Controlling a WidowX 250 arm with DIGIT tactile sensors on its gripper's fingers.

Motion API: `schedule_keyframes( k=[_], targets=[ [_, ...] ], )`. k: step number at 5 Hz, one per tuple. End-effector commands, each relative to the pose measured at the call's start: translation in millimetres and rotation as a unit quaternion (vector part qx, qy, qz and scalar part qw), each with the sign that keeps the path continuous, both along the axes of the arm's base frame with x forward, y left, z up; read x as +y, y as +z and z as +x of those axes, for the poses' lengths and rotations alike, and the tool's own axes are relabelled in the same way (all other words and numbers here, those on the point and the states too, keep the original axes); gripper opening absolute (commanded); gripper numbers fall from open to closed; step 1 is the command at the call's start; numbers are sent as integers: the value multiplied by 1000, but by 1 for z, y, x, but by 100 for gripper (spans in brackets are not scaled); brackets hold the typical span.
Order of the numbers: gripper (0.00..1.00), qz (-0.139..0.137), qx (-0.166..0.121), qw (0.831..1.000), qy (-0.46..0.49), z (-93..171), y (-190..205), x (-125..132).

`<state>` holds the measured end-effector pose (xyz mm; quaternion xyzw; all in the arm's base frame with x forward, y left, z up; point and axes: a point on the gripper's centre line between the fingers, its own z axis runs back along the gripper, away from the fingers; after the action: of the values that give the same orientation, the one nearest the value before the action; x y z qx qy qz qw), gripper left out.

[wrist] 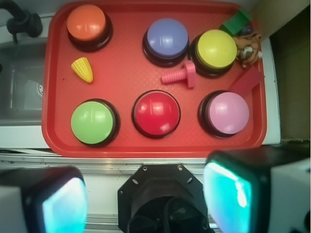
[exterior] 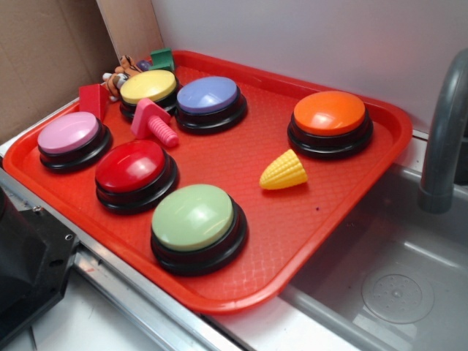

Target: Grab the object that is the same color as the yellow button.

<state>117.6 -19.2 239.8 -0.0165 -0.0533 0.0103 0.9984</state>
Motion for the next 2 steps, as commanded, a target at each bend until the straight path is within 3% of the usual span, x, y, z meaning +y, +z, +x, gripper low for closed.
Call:
schedule_keyframes(
  k=[1,2],
  targets=[
    [100,23,-25,997,-72,52,0,-22],
    [100,33,-35,993,-104,82,-14,-33]
  ],
)
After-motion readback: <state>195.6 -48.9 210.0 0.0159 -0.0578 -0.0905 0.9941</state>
